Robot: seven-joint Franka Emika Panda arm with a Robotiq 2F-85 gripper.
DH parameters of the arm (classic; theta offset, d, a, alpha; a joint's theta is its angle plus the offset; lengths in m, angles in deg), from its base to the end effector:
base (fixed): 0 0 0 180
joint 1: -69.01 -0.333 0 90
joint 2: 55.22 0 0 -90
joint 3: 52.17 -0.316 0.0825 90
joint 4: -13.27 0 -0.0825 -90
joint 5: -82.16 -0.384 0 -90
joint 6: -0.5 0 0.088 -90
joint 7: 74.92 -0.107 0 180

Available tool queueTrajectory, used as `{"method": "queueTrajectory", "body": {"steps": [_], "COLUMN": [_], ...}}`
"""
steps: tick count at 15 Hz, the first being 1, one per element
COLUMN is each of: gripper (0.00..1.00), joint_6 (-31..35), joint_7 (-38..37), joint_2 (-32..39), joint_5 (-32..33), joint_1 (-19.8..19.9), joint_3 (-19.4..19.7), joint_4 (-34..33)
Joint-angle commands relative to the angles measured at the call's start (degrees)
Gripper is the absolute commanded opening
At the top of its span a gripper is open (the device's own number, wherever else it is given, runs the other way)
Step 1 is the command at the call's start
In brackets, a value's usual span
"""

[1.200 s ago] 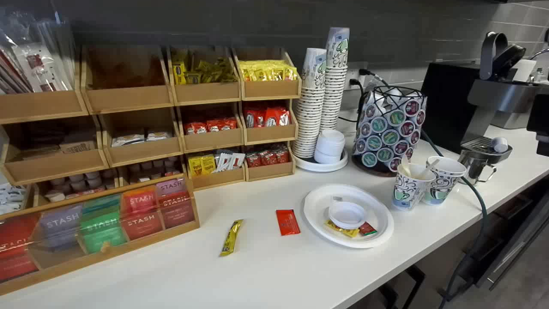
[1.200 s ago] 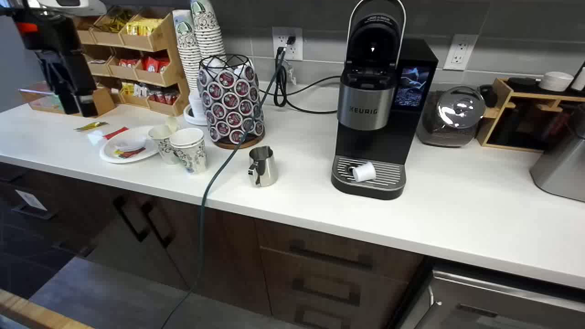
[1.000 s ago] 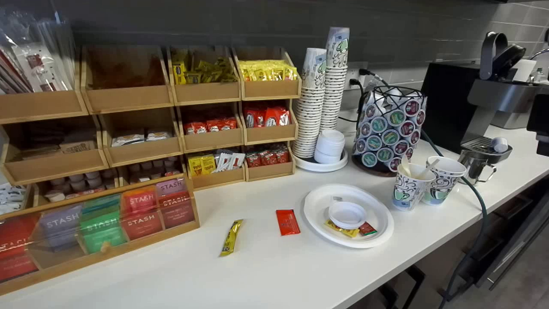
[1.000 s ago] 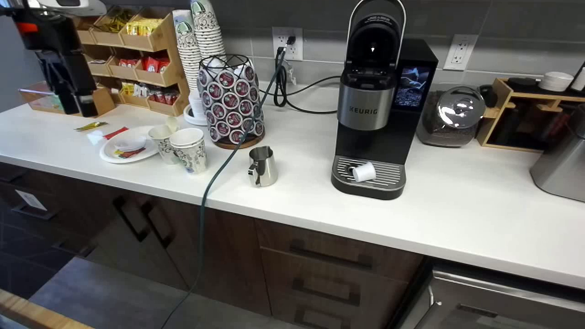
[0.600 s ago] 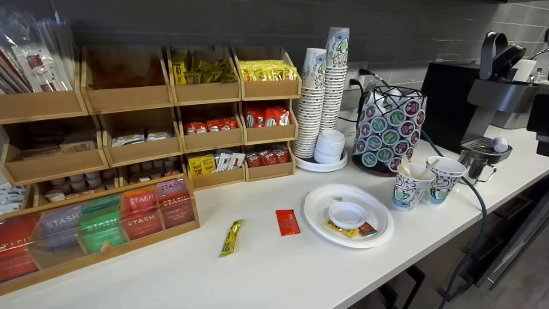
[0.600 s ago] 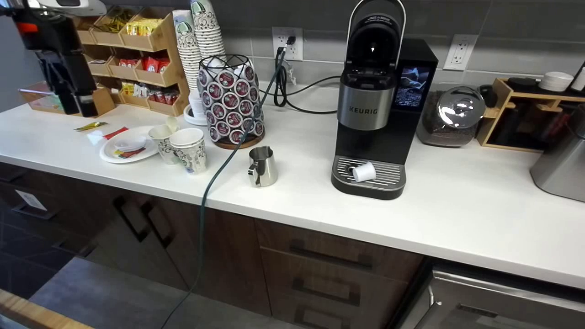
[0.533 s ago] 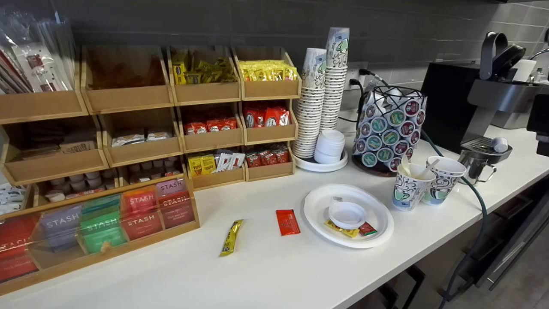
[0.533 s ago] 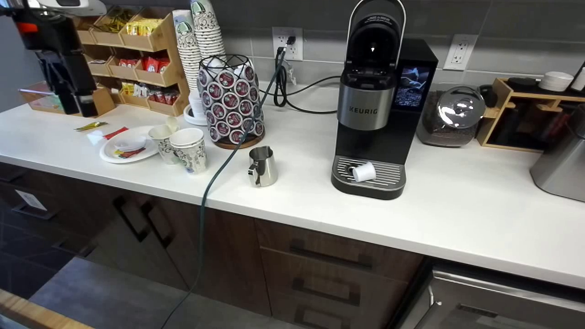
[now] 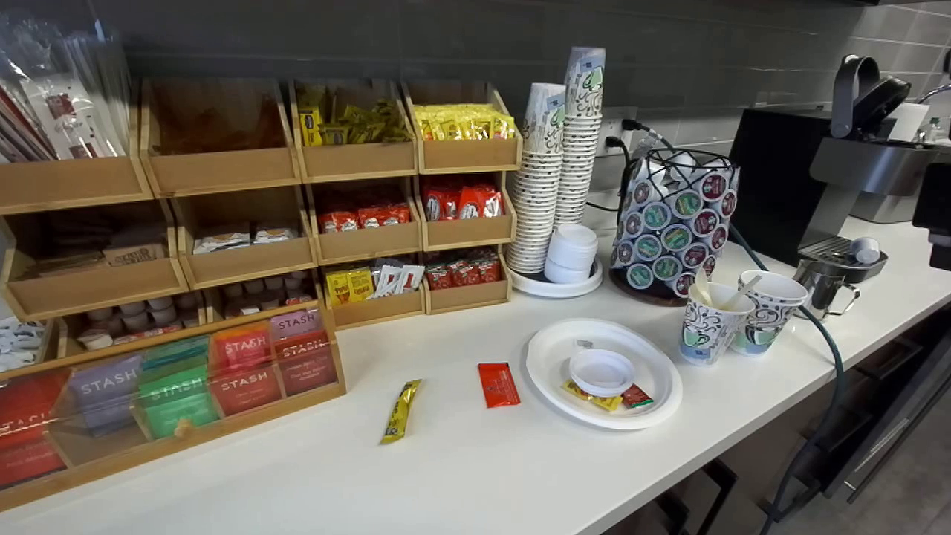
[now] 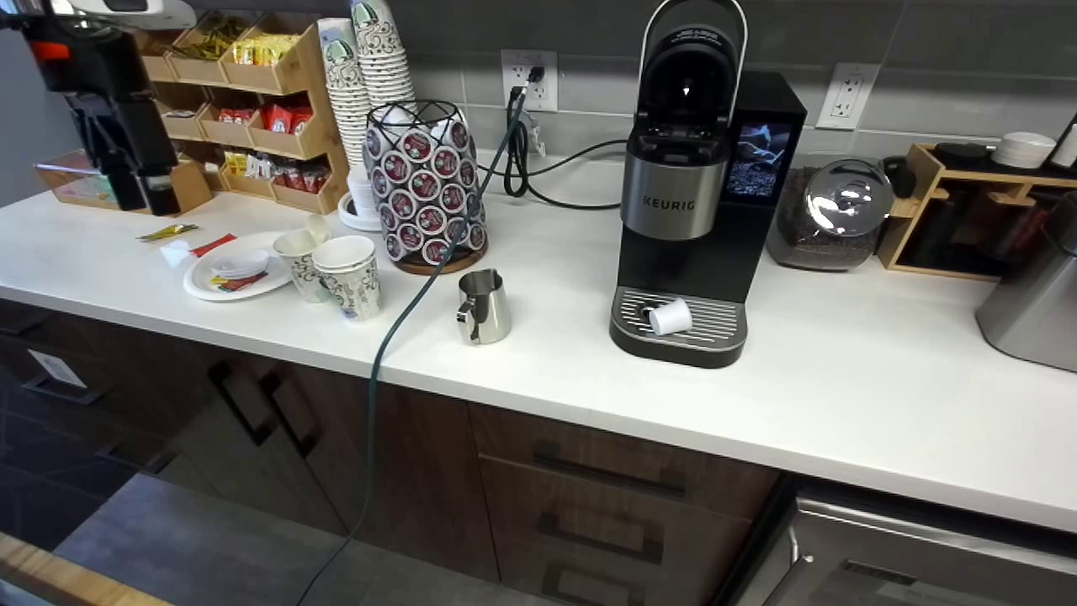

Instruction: Move the fork to the silver cup

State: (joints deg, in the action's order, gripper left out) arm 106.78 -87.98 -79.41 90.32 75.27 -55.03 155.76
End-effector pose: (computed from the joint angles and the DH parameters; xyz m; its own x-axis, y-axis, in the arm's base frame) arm 0.3858 -0.0339 0.4234 0.9526 -0.2497 -0.1737 -0.2165 -0.9578 0.1893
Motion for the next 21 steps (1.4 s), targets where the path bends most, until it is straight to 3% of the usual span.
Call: {"method": "queueTrajectory", "body": {"steps": [1,7,12,15,19,20,21], "gripper": [1.0,1.0,1.0,1.0,1.0,1.0,1.0], "joint_6": [-0.1,2.8,6.4,7.0,4.2,6.4,6.2], "joint_7": [-0.2,4.1,17.0,21.4,33.3,28.6,30.5], "joint_2": [0.0,2.8,10.5,16.6,22.9,19.5,21.0], "joint_5": [0.3,-2.3,-14.7,-19.8,-23.5,-21.2,-21.7], "joint_1": [-0.8,-1.3,-3.5,-3.5,-2.6,-2.4,-2.3], "joint_3": [0.7,2.9,8.1,9.0,9.6,8.8,8.9], "joint_4": [-0.1,-2.2,-7.6,-10.4,-15.0,-11.8,-12.8]}}
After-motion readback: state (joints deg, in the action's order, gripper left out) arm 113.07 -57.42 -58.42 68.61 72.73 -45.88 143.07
